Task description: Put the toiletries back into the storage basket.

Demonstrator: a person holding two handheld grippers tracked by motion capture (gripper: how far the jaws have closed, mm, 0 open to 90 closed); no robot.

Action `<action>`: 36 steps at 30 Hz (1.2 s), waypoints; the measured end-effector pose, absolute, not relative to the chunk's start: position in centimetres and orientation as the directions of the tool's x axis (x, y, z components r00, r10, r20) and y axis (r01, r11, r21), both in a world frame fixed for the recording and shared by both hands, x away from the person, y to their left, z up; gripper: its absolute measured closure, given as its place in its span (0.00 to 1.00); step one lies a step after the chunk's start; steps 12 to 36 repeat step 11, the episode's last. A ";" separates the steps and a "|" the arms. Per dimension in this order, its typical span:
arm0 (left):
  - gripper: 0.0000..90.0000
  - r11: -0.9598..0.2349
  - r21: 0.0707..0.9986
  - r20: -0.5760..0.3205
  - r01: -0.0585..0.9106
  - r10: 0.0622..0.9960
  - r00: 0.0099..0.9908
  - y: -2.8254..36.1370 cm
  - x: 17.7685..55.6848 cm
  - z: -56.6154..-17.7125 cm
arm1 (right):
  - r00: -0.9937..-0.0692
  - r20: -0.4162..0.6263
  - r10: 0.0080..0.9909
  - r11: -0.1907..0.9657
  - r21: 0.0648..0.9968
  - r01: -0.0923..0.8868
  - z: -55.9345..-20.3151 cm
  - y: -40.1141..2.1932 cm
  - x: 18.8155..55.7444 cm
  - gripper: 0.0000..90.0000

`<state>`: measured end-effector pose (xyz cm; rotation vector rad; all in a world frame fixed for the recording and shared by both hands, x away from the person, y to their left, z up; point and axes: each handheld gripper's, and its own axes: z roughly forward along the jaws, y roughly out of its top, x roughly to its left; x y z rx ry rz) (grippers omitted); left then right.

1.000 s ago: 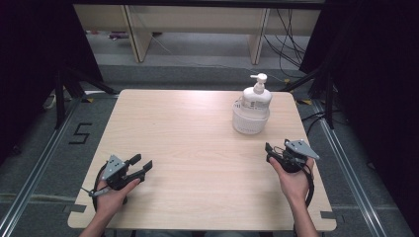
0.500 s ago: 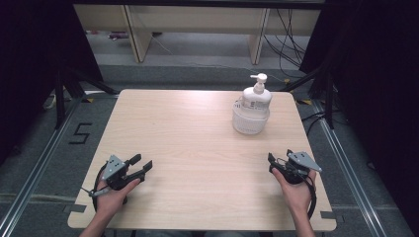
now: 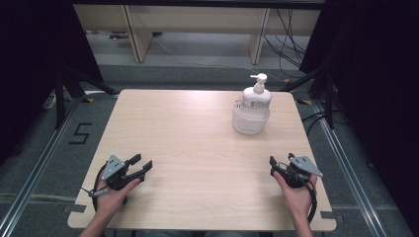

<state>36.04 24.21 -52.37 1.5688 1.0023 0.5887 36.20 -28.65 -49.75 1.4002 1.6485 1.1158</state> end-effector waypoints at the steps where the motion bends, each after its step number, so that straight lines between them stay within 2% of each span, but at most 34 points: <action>1: 0.46 -0.010 0.958 -0.145 0.286 0.846 0.514 24.2 36.0 -52.4 | -0.175 0.018 0.984 0.051 0.922 0.383 -49.8 -28.7 36.2 0.32; 2: 0.46 -0.010 0.958 -0.145 0.286 0.846 0.514 24.2 36.0 -52.4 | -0.162 0.043 0.986 0.026 0.916 0.401 -49.8 -28.5 36.0 0.32; 4: 0.46 -0.016 0.956 -0.143 0.293 0.848 0.511 24.3 36.0 -52.3 | -0.170 0.012 0.985 0.055 0.922 0.382 -49.8 -28.7 36.1 0.32; 36: 0.46 -0.010 0.958 -0.146 0.287 0.844 0.516 24.2 36.1 -52.4 | -0.173 0.035 0.984 0.037 0.918 0.395 -49.7 -28.6 35.8 0.32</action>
